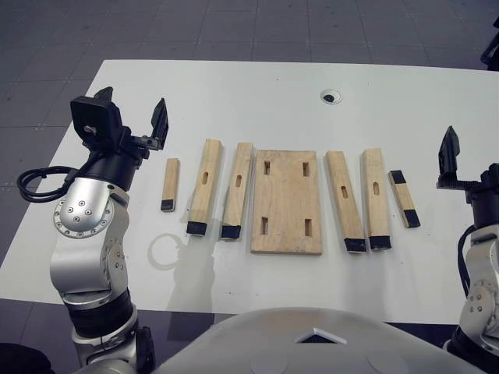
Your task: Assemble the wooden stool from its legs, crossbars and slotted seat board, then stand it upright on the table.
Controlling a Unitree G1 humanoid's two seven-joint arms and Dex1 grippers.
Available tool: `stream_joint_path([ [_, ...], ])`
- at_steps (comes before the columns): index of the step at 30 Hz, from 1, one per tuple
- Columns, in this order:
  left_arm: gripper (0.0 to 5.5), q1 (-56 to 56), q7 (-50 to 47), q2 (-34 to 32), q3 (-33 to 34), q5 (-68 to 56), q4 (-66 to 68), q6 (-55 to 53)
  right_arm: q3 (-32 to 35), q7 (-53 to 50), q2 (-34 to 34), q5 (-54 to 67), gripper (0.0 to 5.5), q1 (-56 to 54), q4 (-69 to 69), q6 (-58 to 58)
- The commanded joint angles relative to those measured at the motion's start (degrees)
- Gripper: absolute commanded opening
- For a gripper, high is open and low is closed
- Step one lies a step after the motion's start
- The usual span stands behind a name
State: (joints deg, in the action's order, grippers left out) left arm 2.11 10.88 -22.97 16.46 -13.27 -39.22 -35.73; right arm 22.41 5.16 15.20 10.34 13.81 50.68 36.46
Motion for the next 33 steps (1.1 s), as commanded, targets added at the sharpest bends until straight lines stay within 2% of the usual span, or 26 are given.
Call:
stream_joint_path([
  [1, 4.08, -0.32, -0.1, -0.28, 0.38, -0.03, -0.73, -0.57, 0.57, 0.37, 0.51, 0.45, 5.25, 0.18, 0.82, 0.86],
  [7, 4.08, -0.79, 0.28, -1.02, 0.77, -0.15, -0.79, -0.88, 0.75, 4.54, 1.81, 3.0, 5.25, 8.55, 3.7, 5.7],
  [12, 4.08, -0.06, 0.05, -0.96, 1.79, -0.26, -2.14, -1.35, 4.92, 9.73, 6.92, 5.42, 5.25, 13.22, 0.12, 12.2],
  [23, 4.08, 0.21, -0.09, -0.65, 2.55, -0.54, -3.41, -2.06, -7.72, 11.35, 13.14, 1.5, 5.25, 13.8, -7.4, 17.31],
  [33, 4.08, 0.01, 0.23, -1.22, 3.75, -1.3, -4.06, -2.88, -8.23, 10.75, 13.87, -1.63, 5.25, 11.68, -10.19, 15.6],
])
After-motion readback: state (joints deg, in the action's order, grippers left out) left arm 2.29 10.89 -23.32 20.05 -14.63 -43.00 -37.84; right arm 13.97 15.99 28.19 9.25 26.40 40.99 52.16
